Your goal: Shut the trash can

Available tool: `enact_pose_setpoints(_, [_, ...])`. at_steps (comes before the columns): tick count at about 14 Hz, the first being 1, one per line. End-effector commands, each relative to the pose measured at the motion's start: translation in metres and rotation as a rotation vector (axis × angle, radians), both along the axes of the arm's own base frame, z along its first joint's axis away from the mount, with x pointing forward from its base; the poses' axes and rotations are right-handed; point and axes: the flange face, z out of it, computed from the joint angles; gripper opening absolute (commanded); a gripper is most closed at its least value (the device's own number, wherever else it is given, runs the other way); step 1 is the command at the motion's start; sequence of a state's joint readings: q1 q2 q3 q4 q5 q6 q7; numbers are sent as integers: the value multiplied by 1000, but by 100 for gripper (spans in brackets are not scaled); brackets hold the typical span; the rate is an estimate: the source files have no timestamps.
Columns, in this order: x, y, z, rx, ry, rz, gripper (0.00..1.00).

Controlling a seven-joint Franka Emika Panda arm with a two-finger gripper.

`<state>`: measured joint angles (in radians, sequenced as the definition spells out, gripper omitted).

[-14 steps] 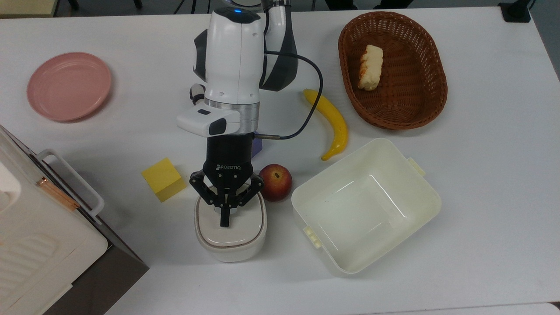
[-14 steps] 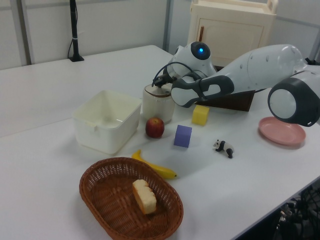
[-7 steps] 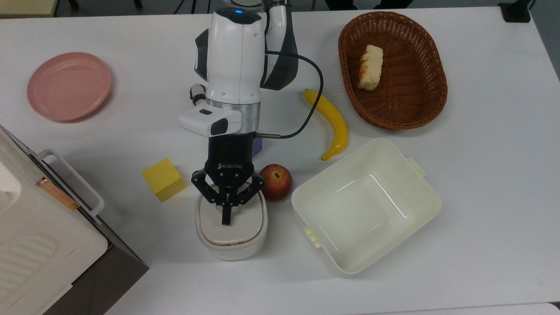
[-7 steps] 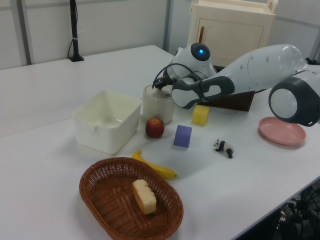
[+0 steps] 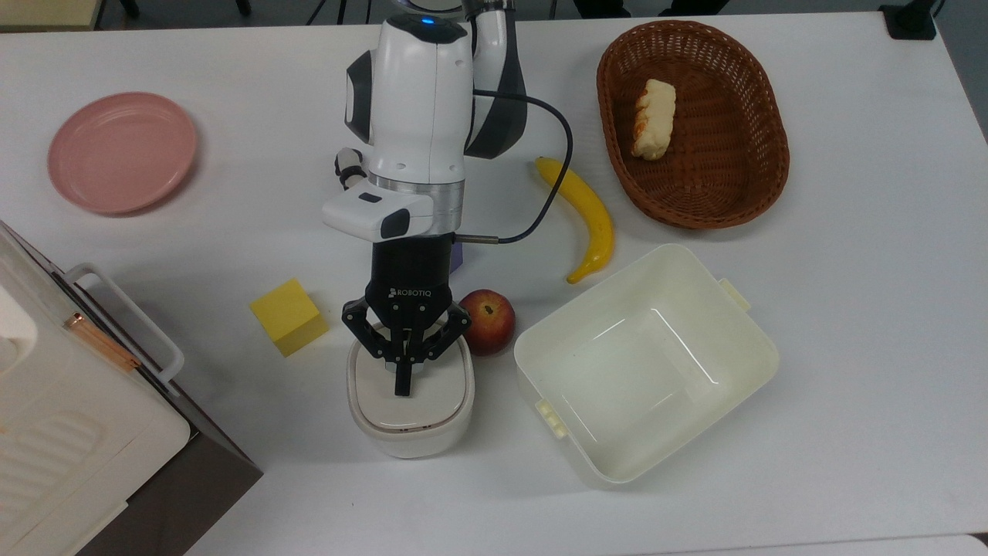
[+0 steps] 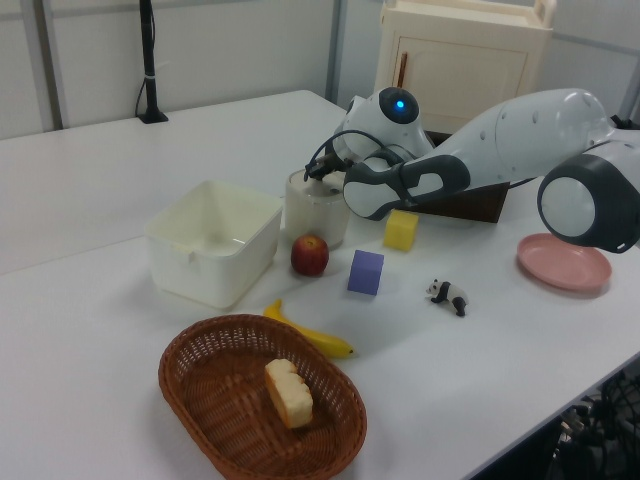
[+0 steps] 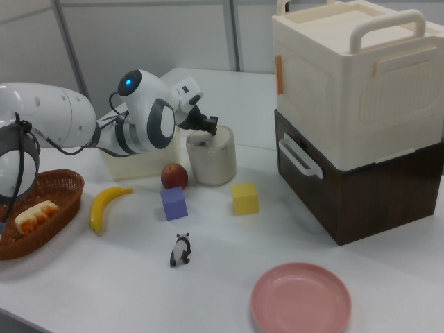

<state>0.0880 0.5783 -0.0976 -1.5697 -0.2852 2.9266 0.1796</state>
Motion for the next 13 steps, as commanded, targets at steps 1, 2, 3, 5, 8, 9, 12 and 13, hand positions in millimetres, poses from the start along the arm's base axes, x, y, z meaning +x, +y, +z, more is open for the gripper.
enact_pose_setpoints(1, [-20,0,22,25,7,-19,0])
enact_pose_setpoints(2, [-23,-9,44,32,-20,-34,0])
enact_pose_setpoints(3, [-31,-16,76,45,-24,-61,0])
enact_pose_setpoints(5, [-53,-23,131,78,44,-122,0])
enact_pose_setpoints(8, [-103,-10,167,60,363,-183,0])
enact_pose_setpoints(9, [-116,-8,170,48,445,-197,0])
enact_pose_setpoints(12, [-163,-8,189,66,666,-241,7])
enact_pose_setpoints(13, [-175,-8,194,63,734,-254,24])
